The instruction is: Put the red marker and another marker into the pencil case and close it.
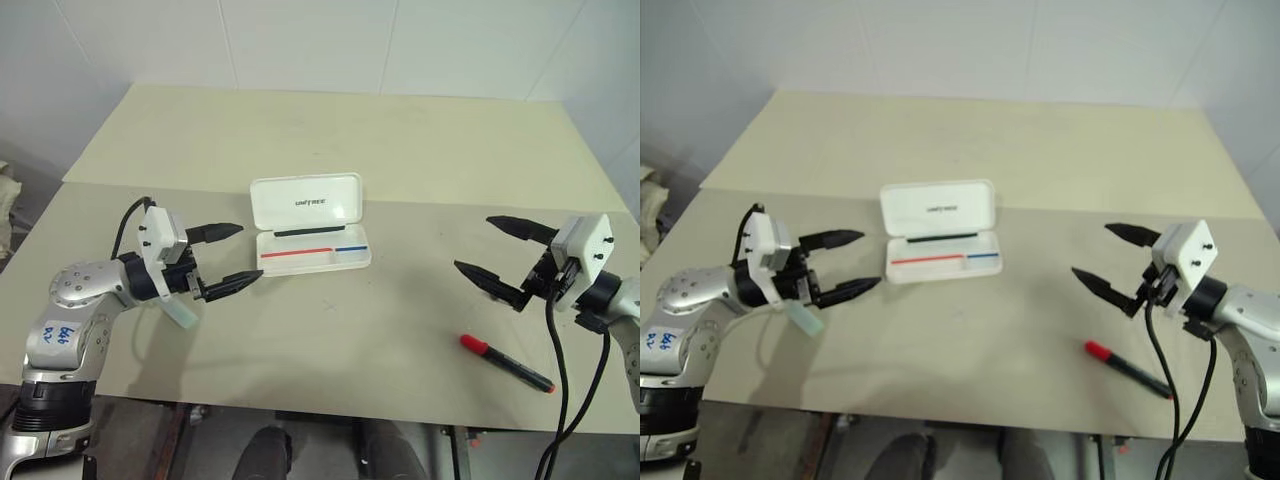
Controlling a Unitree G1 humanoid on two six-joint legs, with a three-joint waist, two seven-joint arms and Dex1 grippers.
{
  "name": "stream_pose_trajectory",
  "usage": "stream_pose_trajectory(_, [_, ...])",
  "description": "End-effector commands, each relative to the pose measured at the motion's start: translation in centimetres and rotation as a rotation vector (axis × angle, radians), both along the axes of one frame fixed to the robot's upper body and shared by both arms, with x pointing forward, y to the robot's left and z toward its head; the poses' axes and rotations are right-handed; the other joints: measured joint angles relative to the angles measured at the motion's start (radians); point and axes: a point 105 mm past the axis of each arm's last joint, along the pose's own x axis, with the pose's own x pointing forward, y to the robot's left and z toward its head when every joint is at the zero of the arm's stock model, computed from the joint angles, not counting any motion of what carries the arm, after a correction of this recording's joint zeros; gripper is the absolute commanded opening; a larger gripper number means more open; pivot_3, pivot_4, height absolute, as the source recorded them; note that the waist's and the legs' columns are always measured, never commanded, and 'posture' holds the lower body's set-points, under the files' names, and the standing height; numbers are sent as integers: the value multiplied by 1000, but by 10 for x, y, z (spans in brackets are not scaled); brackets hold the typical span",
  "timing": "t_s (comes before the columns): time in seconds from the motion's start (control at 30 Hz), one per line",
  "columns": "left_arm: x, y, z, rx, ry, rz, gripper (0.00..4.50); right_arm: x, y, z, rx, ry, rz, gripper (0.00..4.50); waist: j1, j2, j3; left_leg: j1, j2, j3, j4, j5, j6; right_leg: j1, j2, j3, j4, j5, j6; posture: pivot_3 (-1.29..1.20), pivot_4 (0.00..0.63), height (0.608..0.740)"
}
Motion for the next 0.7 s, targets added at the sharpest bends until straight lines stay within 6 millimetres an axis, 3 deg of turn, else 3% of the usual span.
stream_pose_trajectory(0.03, [2,2,11,-1,-56,1,4447,2,11,11,9,-63,42,4500,-1,0,0,0,0,0,0,0,0,0,0,0,0,0,0,0,150,740])
stream_pose_trajectory(0.2, [-1,-2,6,2,-43,-20,4447,4,21,6,16,-49,78,4500,0,0,0,0,0,0,0,0,0,0,0,0,1,0,0,0,150,740])
stream_pose_trajectory(0.43, [-1,8,1,71,-27,-31,4447,9,42,8,53,-64,146,4500,-2,0,0,0,0,0,0,0,0,0,0,0,1,0,0,0,150,740])
stream_pose_trajectory(0.67, [11,15,-13,151,5,-14,2098,11,58,10,90,-80,180,4500,1,0,0,0,0,0,1,0,0,-1,0,0,3,0,0,0,150,740])
stream_pose_trajectory(0.7, [15,10,-17,173,7,-23,2098,10,60,12,94,-84,188,4500,1,0,0,0,0,0,2,0,0,-1,0,0,3,0,0,0,150,740])
